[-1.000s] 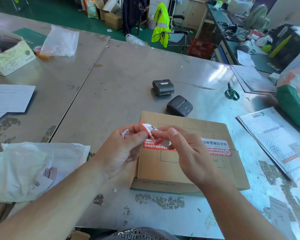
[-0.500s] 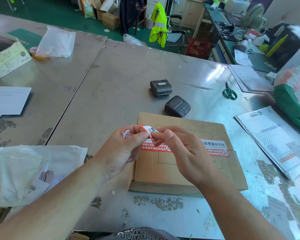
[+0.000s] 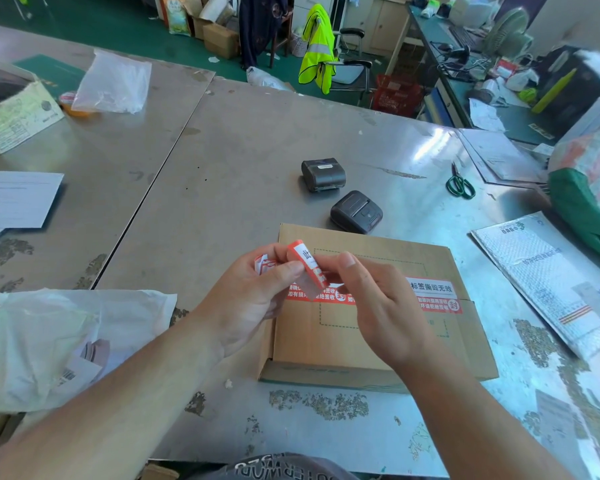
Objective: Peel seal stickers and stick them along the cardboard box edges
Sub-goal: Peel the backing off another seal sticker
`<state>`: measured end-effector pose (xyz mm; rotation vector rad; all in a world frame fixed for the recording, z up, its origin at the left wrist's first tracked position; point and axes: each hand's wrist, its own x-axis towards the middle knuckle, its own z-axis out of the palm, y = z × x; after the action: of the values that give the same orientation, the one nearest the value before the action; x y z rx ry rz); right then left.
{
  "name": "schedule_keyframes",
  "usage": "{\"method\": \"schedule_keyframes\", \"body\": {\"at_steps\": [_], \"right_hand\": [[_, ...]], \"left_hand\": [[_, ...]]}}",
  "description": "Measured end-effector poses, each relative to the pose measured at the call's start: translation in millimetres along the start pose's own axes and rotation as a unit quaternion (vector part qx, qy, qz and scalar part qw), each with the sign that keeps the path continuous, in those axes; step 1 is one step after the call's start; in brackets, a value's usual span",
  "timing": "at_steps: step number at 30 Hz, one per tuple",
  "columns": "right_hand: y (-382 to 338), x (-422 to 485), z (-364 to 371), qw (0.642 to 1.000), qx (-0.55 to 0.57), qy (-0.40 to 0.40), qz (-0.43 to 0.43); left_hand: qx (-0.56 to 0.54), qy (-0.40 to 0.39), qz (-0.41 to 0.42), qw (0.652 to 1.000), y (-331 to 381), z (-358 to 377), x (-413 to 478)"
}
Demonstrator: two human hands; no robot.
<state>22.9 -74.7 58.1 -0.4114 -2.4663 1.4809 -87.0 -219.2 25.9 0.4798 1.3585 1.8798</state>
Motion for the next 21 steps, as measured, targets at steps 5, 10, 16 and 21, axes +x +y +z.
{"method": "schedule_keyframes", "body": {"at_steps": [5,10,16,21], "right_hand": [[3.3,0.0,3.2,1.000,-0.020,-0.006,-0.012],[1.8,-0.5,5.9,1.000,0.005,-0.009,-0.016],[2.4,-0.4,6.6,0.999,-0.003,-0.014,-0.029],[5.2,-2.0,8.3,0.999,-0.016,0.002,-0.035]], "left_hand": [[0.017,0.008,-0.001,1.000,3.0,3.3,-0.5],[0.041,0.023,-0.008,0.999,5.4,5.6,0.3],[0.088,0.027,-0.020,0.996,6.1,5.8,0.3],[0.092,0.046,-0.046,0.994,10.0,9.6,-1.0]]}}
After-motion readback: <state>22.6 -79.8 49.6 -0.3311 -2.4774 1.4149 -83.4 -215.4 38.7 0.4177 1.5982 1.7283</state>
